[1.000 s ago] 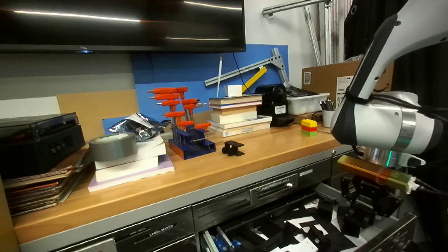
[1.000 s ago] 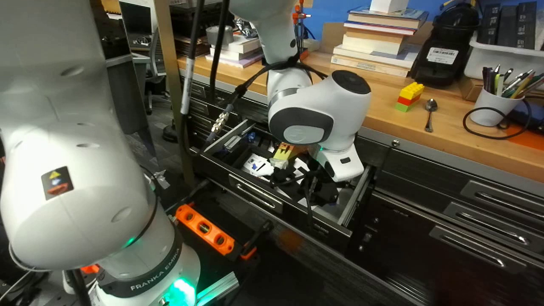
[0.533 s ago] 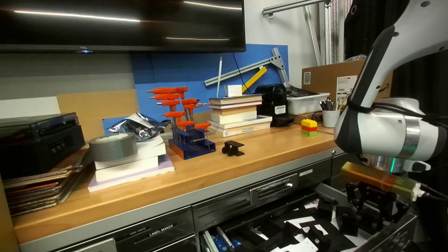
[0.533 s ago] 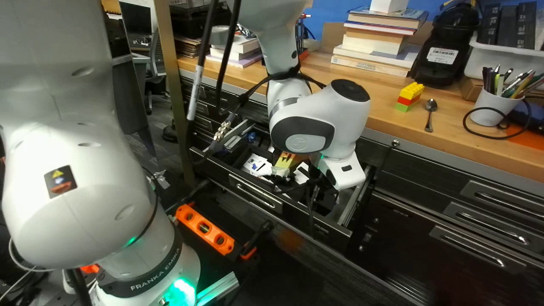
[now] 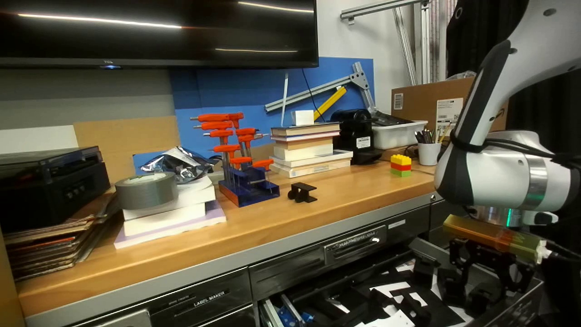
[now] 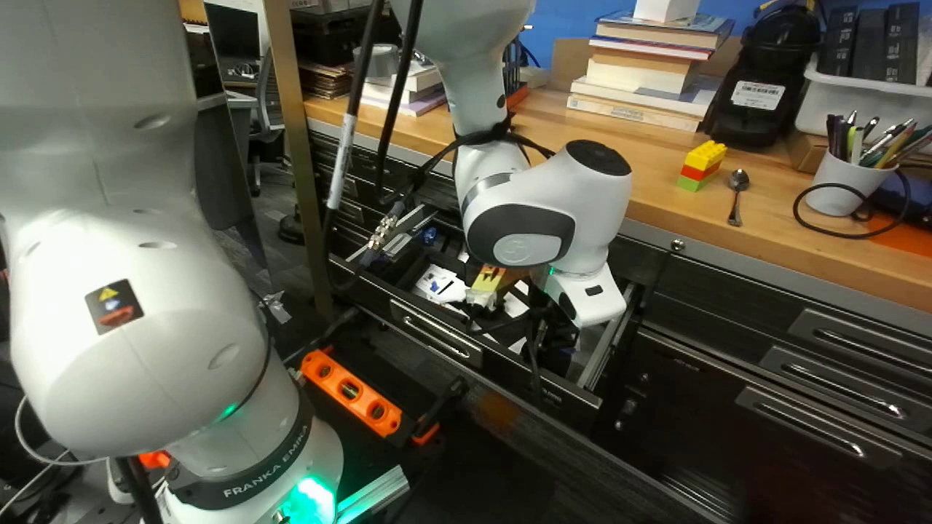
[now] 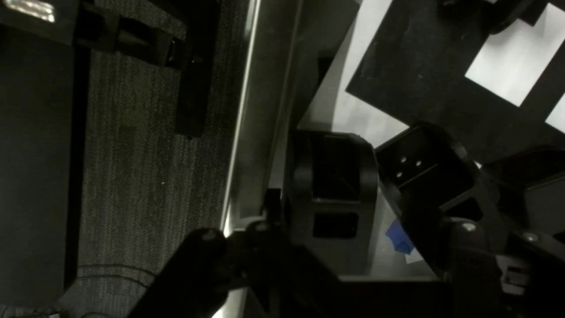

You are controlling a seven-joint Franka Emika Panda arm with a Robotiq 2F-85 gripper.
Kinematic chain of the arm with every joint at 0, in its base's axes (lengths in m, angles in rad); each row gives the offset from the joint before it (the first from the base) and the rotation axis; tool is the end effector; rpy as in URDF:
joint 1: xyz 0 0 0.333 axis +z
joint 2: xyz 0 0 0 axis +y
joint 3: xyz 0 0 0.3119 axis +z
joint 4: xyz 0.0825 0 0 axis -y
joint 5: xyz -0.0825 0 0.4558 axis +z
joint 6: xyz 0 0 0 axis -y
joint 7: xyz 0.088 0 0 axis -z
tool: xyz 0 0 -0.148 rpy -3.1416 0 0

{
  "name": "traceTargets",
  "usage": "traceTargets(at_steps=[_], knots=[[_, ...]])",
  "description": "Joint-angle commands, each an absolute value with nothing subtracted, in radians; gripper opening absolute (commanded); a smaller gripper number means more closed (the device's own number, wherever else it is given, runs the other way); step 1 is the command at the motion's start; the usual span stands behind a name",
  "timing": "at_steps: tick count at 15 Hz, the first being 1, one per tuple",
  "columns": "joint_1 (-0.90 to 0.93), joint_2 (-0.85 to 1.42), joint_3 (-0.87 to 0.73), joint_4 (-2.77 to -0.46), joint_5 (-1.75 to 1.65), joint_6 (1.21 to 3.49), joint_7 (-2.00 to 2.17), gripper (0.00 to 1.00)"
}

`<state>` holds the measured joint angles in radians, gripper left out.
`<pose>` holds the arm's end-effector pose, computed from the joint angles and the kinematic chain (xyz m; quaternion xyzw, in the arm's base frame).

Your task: Put the black objects on the table into the open drawer and then close the drawer

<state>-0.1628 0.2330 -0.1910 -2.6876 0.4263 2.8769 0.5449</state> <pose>0.3756 -0.1706 0.0410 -0.7932 0.6080 0.0177 0.0283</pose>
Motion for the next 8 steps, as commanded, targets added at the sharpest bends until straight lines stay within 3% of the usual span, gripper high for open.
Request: traceTargets(at_steps=[1, 8], knots=[[-0.126, 0.222, -0.209, -2.691, 0.39, 2.891, 0.562, 1.0], [-0.08, 0.051, -0.22, -2.793, 0.265, 2.941, 0.521, 1.0]])
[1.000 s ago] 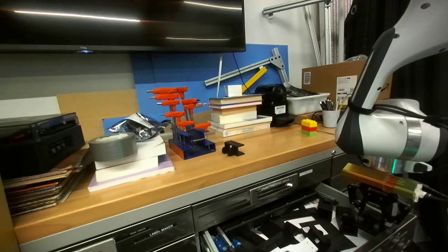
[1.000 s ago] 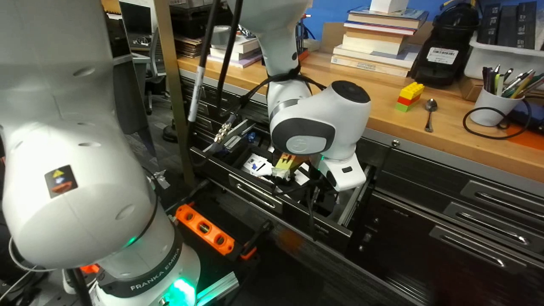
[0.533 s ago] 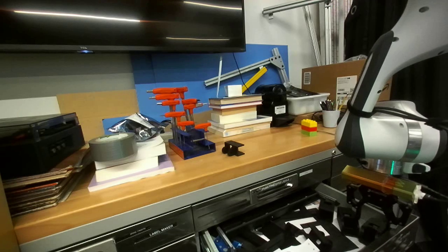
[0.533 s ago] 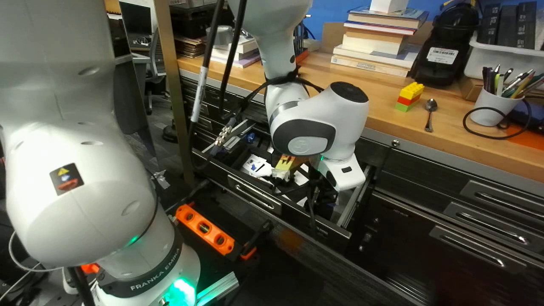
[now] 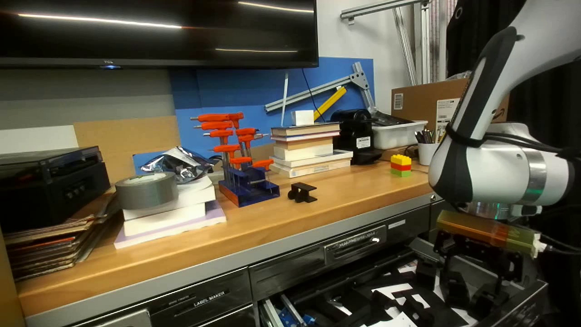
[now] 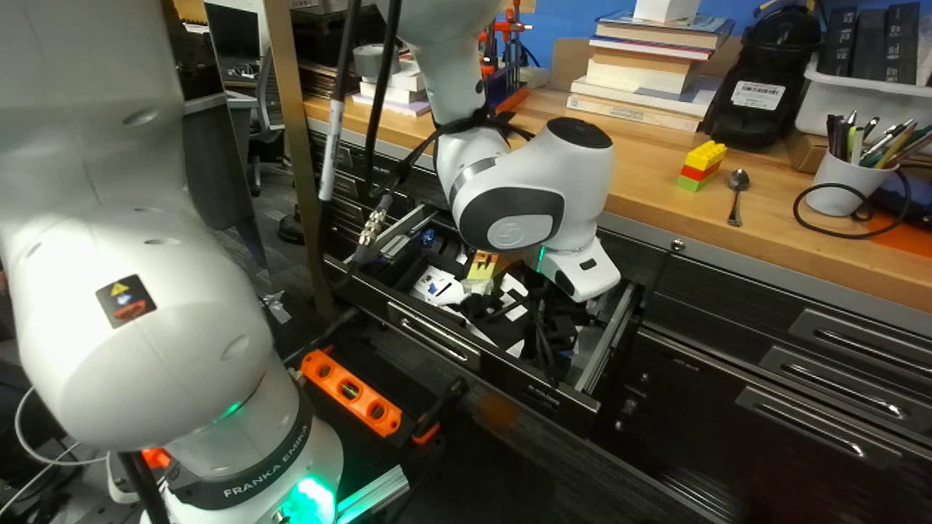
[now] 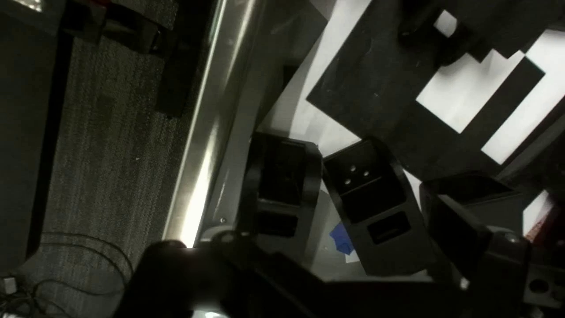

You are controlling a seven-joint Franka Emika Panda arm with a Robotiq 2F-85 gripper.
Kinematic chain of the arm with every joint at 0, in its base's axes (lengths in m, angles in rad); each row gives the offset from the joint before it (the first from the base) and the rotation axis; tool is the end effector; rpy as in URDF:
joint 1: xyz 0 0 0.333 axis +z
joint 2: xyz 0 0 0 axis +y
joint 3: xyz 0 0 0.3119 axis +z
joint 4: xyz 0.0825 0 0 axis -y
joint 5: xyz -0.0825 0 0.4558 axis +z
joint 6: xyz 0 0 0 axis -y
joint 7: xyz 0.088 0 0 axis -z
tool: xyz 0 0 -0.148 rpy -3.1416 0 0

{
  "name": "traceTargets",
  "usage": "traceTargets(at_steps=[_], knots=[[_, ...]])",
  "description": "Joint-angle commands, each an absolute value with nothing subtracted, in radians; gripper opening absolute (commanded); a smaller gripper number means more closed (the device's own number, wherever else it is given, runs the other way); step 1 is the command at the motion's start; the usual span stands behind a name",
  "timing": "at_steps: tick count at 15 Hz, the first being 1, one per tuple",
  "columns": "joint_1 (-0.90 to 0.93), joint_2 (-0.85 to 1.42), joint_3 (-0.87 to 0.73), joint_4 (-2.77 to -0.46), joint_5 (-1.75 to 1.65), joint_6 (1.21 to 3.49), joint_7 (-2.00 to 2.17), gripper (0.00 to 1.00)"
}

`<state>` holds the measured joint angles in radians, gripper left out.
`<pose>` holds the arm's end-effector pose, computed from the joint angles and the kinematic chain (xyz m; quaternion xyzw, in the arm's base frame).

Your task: Put the black objects on the table into the open drawer and then close the drawer

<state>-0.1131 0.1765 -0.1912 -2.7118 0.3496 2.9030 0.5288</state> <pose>0.3914 -0.1494 0.0596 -0.8337 0.5515 -0.0086 0.0273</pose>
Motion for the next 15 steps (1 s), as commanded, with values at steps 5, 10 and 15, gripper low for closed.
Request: traceTargets(at_steps=[5, 10, 15], knots=[[-0.05, -0.051, -0.266, -2.768, -0.056, 2.931, 0.639, 1.0], [-0.097, -0.27, -0.203, -2.804, -0.385, 2.876, 0.797, 1.0], [-0.084, -0.465, -0.082, -2.789, -0.381, 2.716, 0.751, 1.0]])
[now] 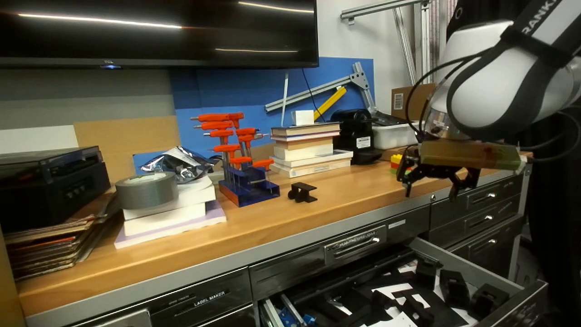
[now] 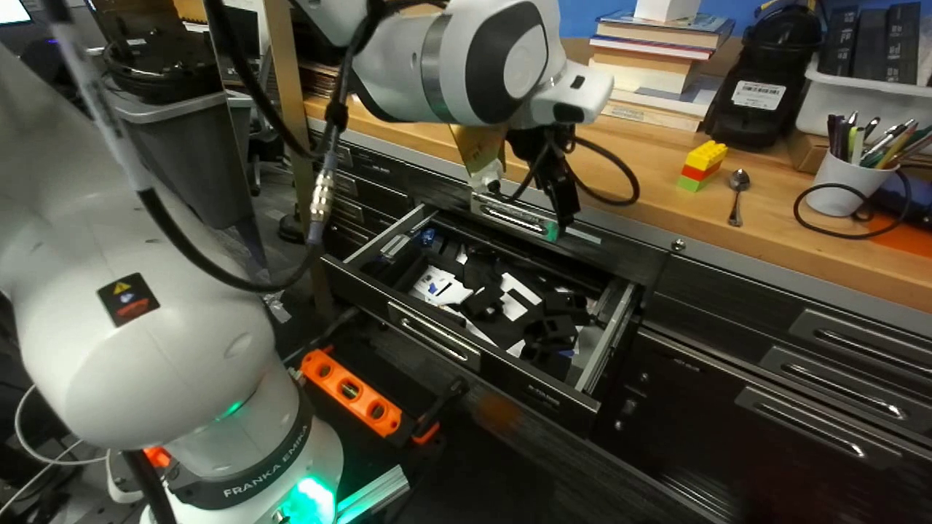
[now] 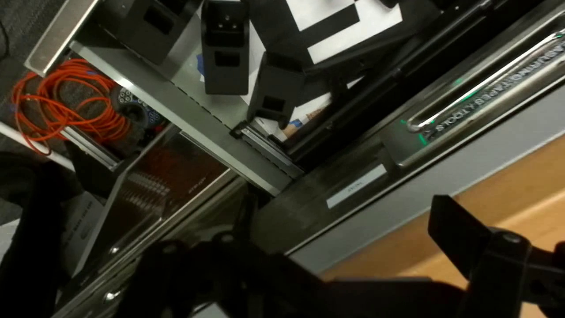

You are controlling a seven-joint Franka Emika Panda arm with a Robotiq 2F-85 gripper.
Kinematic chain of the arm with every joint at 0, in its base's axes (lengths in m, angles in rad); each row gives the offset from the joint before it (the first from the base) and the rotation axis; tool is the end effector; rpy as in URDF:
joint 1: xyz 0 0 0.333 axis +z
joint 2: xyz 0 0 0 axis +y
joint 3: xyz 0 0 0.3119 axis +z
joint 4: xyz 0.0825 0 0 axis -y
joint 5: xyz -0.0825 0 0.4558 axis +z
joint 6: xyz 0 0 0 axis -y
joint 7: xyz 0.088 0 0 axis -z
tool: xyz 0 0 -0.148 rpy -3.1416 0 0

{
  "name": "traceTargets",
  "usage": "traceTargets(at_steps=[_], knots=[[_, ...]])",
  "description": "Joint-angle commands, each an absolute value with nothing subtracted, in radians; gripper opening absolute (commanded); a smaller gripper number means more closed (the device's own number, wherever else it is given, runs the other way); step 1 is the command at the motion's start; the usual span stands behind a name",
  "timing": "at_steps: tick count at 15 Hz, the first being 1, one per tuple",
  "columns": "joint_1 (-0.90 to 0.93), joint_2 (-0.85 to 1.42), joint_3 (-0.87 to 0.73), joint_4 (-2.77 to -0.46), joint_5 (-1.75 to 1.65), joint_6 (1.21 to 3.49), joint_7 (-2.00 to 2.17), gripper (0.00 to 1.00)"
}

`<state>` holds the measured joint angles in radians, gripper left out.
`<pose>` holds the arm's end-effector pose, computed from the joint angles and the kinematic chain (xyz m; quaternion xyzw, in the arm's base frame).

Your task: Put the black objects on the table into the open drawer and then close the drawer

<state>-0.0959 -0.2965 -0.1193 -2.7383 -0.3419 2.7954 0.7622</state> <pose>0.4690 -0.0859 0.2498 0.9265 -0.3262 0.1868 0.0177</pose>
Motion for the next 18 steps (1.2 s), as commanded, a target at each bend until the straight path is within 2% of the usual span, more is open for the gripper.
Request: traceTargets(at_steps=[1, 5, 7, 18], knots=[[-0.071, -0.479, -0.068, -2.767, -0.389, 2.693, 0.756, 1.0], [-0.051, -0.512, 0.001, -2.744, -0.436, 2.718, 0.761, 1.0], [-0.089, -0.511, 0.087, -2.735, -0.36, 2.739, 0.675, 1.0], [-0.063, -0.229, 0.212, -2.46, -0.268, 2.662, 0.442, 1.0]])
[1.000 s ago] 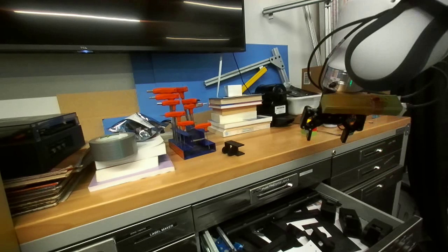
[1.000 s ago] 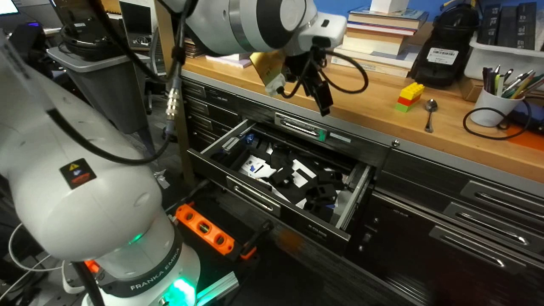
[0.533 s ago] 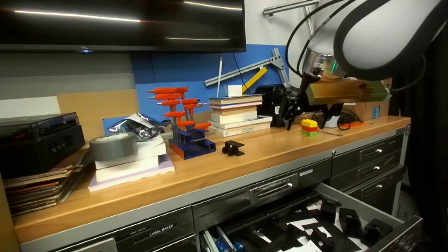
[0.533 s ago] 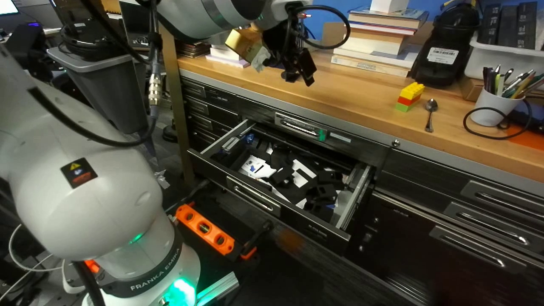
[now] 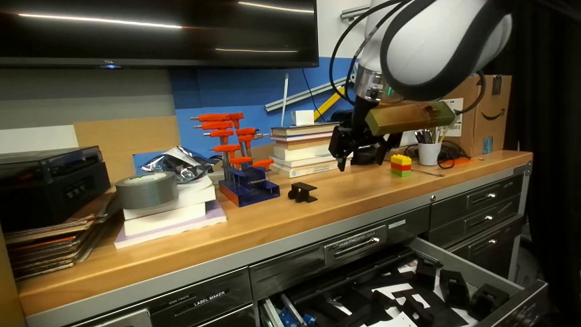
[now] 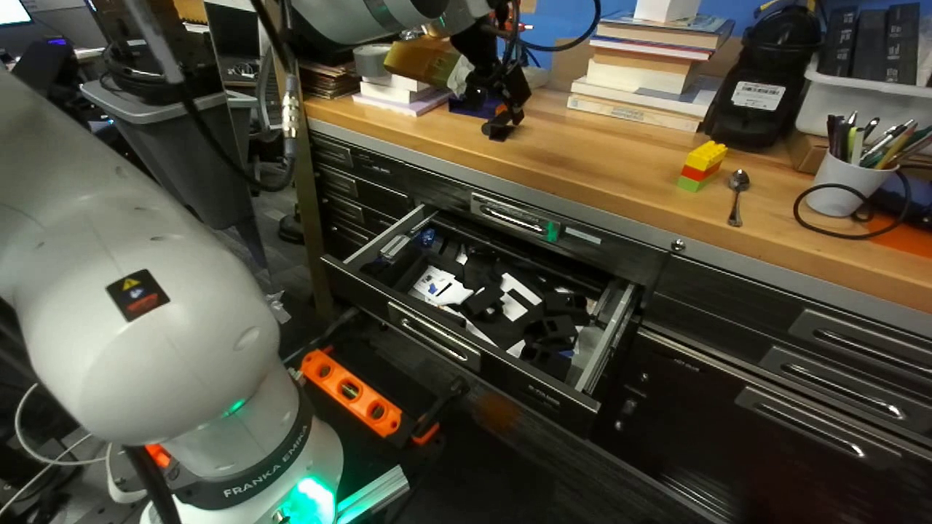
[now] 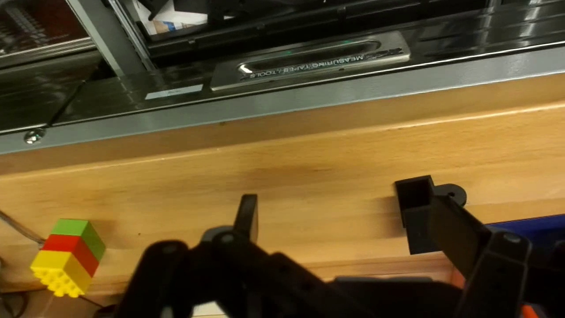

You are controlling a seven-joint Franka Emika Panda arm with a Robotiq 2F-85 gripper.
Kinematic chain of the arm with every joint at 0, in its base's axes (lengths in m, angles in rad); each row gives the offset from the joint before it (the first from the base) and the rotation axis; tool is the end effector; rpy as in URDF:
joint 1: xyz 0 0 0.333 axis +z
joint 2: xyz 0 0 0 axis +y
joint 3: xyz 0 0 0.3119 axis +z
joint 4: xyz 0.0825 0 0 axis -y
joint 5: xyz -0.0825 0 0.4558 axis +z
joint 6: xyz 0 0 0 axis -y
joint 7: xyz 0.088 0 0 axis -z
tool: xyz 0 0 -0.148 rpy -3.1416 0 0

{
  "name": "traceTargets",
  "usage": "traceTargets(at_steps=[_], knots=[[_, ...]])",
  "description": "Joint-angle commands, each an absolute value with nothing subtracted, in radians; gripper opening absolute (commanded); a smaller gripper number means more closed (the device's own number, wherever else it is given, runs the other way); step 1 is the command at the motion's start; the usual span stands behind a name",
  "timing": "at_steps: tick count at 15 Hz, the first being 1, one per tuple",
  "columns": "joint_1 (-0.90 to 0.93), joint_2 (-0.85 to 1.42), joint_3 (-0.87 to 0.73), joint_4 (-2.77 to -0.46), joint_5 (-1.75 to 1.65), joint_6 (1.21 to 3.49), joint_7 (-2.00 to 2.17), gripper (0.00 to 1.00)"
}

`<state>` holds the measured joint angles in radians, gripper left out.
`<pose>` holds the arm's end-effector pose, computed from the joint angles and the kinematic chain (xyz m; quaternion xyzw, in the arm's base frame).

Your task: Put the black objects on the table into the open drawer and then close the drawer

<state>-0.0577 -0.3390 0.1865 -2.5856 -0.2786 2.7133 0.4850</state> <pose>0.5218 0.0675 0.3375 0.9662 -0.0604 0.2469 0.0433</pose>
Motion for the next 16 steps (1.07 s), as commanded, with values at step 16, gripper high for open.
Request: traceTargets(at_steps=[16], knots=[[0.122, 0.173, 0.154, -2.036, -0.316, 2.391, 0.395, 1.0]])
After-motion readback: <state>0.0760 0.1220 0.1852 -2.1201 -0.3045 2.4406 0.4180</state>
